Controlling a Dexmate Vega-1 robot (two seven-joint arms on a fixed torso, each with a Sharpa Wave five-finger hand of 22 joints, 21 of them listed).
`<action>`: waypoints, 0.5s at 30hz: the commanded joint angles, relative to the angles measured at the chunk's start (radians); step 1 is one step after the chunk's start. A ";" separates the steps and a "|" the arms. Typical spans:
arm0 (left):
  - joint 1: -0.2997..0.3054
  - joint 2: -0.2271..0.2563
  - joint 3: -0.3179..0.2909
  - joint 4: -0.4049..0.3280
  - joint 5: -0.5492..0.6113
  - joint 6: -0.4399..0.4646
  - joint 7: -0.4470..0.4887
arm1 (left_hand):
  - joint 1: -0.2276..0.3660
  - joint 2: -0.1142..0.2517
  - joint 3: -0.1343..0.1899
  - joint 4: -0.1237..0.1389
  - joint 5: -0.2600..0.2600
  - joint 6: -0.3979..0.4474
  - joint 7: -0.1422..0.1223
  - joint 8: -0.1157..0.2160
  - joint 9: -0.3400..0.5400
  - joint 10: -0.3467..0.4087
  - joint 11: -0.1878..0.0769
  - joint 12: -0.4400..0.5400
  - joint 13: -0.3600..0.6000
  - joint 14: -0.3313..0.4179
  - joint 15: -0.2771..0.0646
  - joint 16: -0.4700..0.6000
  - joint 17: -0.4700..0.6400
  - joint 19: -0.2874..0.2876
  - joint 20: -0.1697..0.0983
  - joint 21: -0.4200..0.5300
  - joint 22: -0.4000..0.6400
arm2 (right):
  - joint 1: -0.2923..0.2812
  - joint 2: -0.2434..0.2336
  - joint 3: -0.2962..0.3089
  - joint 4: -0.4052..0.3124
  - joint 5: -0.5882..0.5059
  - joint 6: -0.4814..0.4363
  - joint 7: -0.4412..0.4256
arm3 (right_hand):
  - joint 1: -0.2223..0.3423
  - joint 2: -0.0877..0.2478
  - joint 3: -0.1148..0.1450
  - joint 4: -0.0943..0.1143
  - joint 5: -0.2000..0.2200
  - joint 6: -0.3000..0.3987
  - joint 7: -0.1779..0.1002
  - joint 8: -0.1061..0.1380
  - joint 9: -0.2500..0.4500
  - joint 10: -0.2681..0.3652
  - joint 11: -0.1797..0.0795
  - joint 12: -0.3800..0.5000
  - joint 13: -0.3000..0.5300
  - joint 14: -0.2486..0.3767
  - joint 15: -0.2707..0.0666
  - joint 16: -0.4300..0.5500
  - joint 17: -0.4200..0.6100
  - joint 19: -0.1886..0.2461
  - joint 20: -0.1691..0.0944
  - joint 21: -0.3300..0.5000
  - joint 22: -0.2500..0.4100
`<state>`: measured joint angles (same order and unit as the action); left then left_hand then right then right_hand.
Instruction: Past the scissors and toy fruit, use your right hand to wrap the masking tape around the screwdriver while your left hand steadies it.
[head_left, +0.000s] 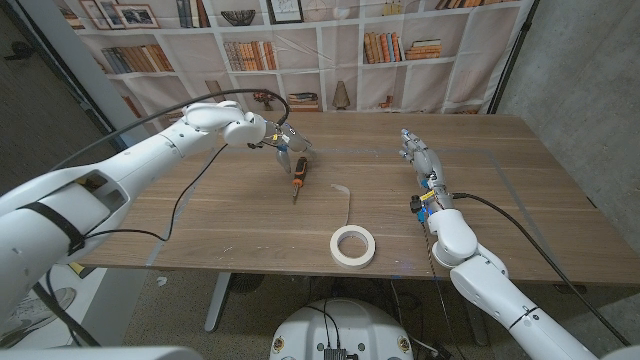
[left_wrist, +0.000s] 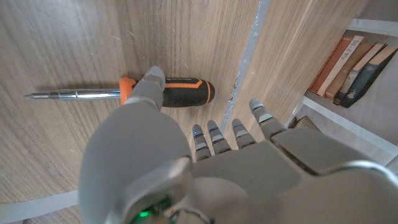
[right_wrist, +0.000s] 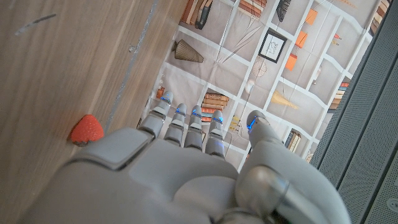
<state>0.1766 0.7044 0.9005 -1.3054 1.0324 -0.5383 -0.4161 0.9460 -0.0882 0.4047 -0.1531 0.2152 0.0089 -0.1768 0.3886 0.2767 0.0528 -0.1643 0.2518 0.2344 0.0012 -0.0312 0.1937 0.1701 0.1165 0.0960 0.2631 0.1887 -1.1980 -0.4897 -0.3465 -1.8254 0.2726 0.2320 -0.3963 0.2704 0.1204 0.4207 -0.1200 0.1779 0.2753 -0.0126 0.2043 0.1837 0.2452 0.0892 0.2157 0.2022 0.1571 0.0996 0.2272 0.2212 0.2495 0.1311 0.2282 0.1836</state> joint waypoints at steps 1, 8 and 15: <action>0.025 0.004 0.008 0.021 -0.005 -0.021 0.048 | 0.022 0.006 -0.006 0.001 0.011 0.012 0.000 0.010 0.002 0.004 0.005 0.001 0.003 0.013 -0.041 0.000 0.004 0.015 0.003 0.006 0.004 | -0.003 0.001 0.001 0.003 0.007 0.004 0.006 | -0.007 -0.001 -0.003 0.000 -0.001 0.013 0.000 0.003 0.003 0.009 0.004 0.004 0.005 0.011 0.003 0.008 0.002 0.001 0.005 -0.002 0.006; 0.061 0.021 0.000 -0.004 -0.003 -0.011 0.080 | 0.044 0.017 -0.020 0.002 0.008 0.039 -0.005 0.033 0.003 0.037 0.007 0.014 0.008 0.064 -0.060 0.010 0.006 0.045 -0.001 0.014 0.005 | -0.021 -0.013 0.010 -0.014 0.009 0.000 0.007 | -0.008 -0.001 -0.004 0.001 -0.001 0.014 0.000 0.002 0.003 0.013 0.005 0.005 0.005 0.013 0.004 0.009 0.002 0.002 0.004 -0.002 0.006; 0.083 0.026 -0.008 0.001 -0.008 -0.006 0.108 | 0.058 0.033 -0.031 0.006 0.003 0.063 -0.005 0.053 0.004 0.060 0.009 0.024 0.014 0.105 -0.077 0.014 0.007 0.077 -0.007 0.023 0.007 | -0.033 -0.023 0.015 -0.031 0.014 -0.011 0.012 | -0.011 -0.001 -0.006 0.001 -0.001 0.017 0.000 0.002 0.003 0.025 0.010 0.009 0.005 0.016 0.006 0.010 0.003 0.002 0.004 -0.002 0.006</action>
<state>0.2226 0.7190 0.9054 -1.3011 1.0321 -0.5508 -0.3510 0.9890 -0.0636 0.3773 -0.1477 0.2232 0.0581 -0.1818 0.4312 0.2765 0.0991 -0.1559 0.2666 0.2444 0.0897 -0.0374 0.2006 0.1749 0.1781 0.0878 0.2797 0.1934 -1.2125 -0.4977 -0.3408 -1.8337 0.2791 0.2341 -0.3902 0.2563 0.1268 0.4208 -0.1200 0.1779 0.2845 -0.0108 0.2042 0.1836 0.2616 0.0982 0.2157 0.2022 0.1626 0.1051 0.2331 0.2211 0.2496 0.1311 0.2282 0.1836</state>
